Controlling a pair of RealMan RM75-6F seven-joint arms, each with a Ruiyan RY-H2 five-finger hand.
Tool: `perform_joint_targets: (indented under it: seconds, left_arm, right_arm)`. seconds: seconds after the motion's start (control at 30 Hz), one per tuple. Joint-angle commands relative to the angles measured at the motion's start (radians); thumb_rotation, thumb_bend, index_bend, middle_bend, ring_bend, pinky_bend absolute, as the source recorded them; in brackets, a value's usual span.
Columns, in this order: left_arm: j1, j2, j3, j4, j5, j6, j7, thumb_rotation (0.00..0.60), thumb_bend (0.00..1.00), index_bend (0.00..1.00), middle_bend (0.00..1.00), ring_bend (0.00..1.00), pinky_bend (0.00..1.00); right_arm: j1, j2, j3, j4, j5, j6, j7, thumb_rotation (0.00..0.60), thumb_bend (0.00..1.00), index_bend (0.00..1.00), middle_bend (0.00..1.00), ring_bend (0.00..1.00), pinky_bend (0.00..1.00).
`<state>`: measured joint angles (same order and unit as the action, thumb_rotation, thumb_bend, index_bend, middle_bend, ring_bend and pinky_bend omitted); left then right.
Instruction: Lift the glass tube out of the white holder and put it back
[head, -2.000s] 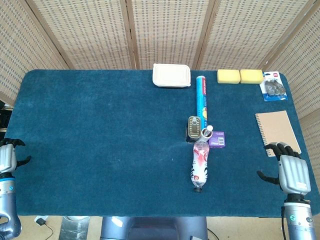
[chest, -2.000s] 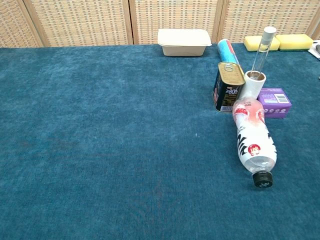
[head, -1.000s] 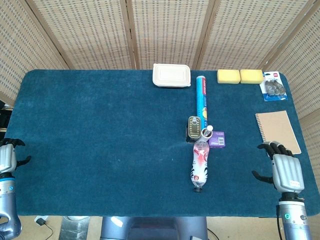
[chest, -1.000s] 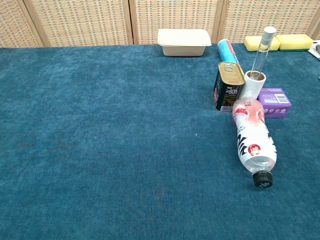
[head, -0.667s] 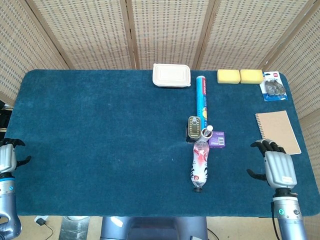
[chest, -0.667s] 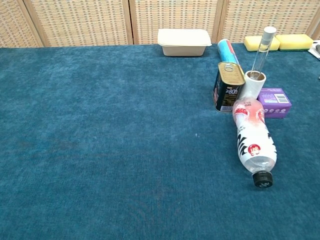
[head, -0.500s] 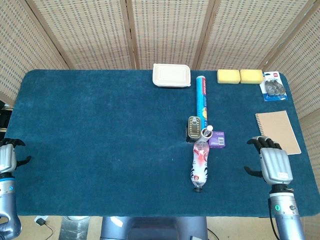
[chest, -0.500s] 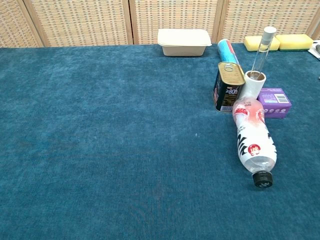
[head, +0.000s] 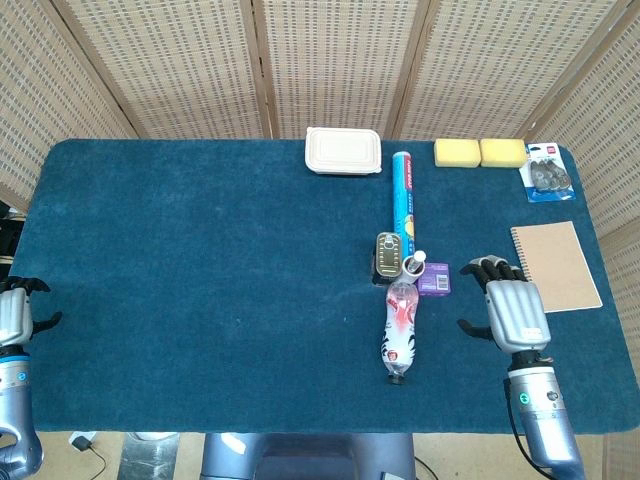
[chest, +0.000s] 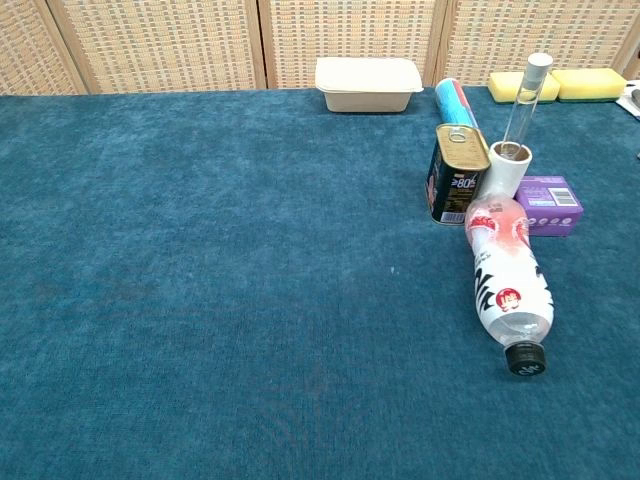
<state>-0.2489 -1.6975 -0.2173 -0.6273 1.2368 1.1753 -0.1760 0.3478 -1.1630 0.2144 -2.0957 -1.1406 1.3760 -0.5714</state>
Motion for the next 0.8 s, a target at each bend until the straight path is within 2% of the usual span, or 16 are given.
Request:
perform_joint_targets:
  seconds: [0.03, 0.27, 0.53, 0.8]
  left_arm:
    - [0.0, 0.0, 0.0, 0.0, -0.001, 0.0, 0.001, 0.6, 0.15, 0.45, 0.42, 0.23, 0.32]
    - [0.004, 0.0, -0.002, -0.003, -0.004, 0.002, 0.003, 0.6, 0.15, 0.45, 0.42, 0.23, 0.32]
    - [0.01, 0.0, -0.004, -0.008, -0.009, 0.007, 0.009, 0.6, 0.15, 0.45, 0.42, 0.23, 0.32]
    - [0.014, 0.002, -0.007, -0.014, -0.013, 0.009, 0.013, 0.6, 0.15, 0.45, 0.42, 0.23, 0.32]
  right_arm:
    - [0.015, -0.019, 0.008, 0.016, 0.002, -0.003, 0.005, 0.6, 0.15, 0.3, 0.3, 0.23, 0.28]
    - [0.038, -0.064, 0.033, 0.062, 0.056, 0.0, 0.017, 0.6, 0.15, 0.3, 0.32, 0.26, 0.32]
    - [0.062, -0.14, 0.083, 0.139, 0.114, 0.009, 0.106, 0.6, 0.15, 0.31, 0.36, 0.32, 0.38]
    - [0.082, -0.182, 0.096, 0.18, 0.153, -0.003, 0.134, 0.6, 0.15, 0.31, 0.36, 0.33, 0.39]
